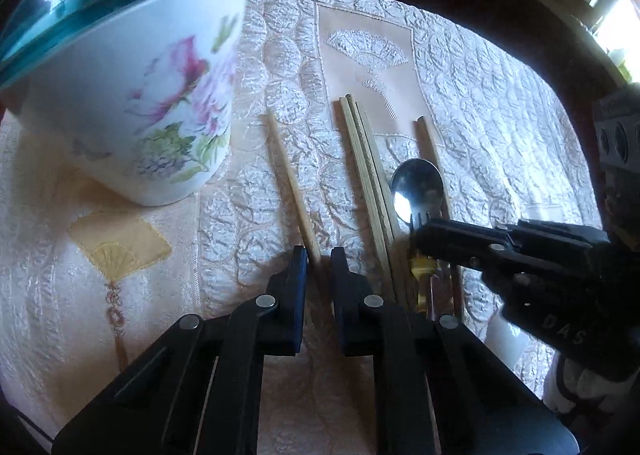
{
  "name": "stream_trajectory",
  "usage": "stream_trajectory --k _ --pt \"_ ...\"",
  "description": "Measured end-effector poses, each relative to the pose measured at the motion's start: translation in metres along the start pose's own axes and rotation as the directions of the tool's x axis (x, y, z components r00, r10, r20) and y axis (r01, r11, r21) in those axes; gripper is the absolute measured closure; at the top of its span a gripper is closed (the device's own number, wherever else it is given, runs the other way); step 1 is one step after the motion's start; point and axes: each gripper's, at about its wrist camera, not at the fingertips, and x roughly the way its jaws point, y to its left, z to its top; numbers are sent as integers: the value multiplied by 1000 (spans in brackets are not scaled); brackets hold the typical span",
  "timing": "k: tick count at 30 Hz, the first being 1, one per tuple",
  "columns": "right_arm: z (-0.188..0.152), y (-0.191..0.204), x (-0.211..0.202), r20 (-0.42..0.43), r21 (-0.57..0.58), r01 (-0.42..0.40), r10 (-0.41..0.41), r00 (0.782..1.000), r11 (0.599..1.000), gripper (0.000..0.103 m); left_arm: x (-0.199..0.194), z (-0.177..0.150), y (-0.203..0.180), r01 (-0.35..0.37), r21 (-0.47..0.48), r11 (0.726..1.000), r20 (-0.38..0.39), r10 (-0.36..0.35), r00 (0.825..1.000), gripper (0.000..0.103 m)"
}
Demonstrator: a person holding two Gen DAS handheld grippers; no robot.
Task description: Organize utensils
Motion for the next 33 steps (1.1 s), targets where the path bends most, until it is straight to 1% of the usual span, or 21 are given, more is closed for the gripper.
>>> stream_trajectory --k 4,7,9,11,15,17,20,22,24,25,28,30,31,32,33 --pt "-12 -10 -30 38 2 7 -7 999 1000 101 -13 -12 10 21 21 1000 -19 -21 1000 97" --pt "-18 -26 -49 60 31 28 -29 998 999 101 -24 -26 14 25 45 999 -36 -23 999 97" --pt "-22 -47 -57 64 67 59 -63 996 996 101 -29 -35 16 25 55 998 -49 -23 999 97" --pt "-23 -60 -58 60 102 75 -82 995 992 101 -31 -44 17 32 56 998 -65 -29 997 97" --pt "-25 -85 -53 47 177 66 -75 996 982 101 -33 -46 18 25 49 999 -79 -21 997 97" --pt "-28 -94 -55 55 211 43 -56 997 977 101 -33 -37 15 2 62 998 -64 2 998 93" --pt "-30 -103 -56 62 260 6 -23 998 966 100 -29 -21 8 -30 84 996 -39 33 999 80" --pt "-33 -107 -58 50 273 -7 -7 999 962 97 -22 -9 3 -67 104 992 -26 70 997 79" --pt "-35 -108 -58 47 268 -12 0 999 963 97 -16 -2 0 -105 124 987 -13 108 994 79" --pt "-36 -108 -58 46 268 -13 1 999 963 97 -11 4 -3 -135 139 981 -10 137 990 79" --pt "-37 -111 -54 57 273 -30 15 998 962 97 4 12 -7 -165 164 973 -37 173 984 79" --pt "-33 -106 -49 55 253 -17 4 998 967 97 11 15 -11 -188 181 965 -43 199 979 79" --pt "-31 -101 -48 51 237 -2 -10 999 971 99 12 16 -12 -192 194 962 -33 202 979 79" --pt "-31 -96 -50 52 218 11 -23 998 976 101 12 17 -13 -186 198 962 -32 196 980 84" --pt "-29 -91 -53 59 206 14 -26 998 978 101 11 17 -12 -165 198 966 -34 175 984 98"
